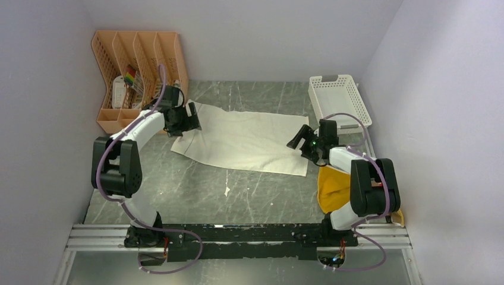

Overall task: Roll the towels
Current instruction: Flatten out the towel at the center of the board.

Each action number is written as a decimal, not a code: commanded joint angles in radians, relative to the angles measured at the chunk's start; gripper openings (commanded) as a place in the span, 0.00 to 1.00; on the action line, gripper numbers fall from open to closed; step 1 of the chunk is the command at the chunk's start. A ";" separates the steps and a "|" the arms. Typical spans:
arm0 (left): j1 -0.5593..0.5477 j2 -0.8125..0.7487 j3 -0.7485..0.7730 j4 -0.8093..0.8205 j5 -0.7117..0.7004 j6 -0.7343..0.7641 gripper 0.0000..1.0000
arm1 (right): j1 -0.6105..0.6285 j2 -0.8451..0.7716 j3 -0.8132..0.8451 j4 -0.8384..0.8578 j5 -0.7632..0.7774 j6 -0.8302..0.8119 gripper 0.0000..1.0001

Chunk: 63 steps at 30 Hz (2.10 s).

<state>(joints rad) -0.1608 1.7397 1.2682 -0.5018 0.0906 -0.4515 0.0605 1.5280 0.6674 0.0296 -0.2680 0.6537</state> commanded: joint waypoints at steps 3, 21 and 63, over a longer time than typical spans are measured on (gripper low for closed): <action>-0.011 -0.082 -0.114 0.023 -0.007 -0.026 0.94 | -0.047 0.021 -0.022 -0.155 0.079 -0.021 0.85; 0.031 -0.040 -0.356 0.293 0.060 -0.122 0.47 | -0.092 -0.032 -0.095 -0.192 0.046 -0.019 0.85; -0.080 -0.173 -0.148 -0.180 -0.144 -0.106 0.07 | 0.120 -0.151 0.193 -0.469 0.423 -0.106 0.74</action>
<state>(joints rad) -0.2371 1.4864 1.0878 -0.6117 -0.0288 -0.6670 0.1196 1.3144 0.7952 -0.3500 0.0311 0.5896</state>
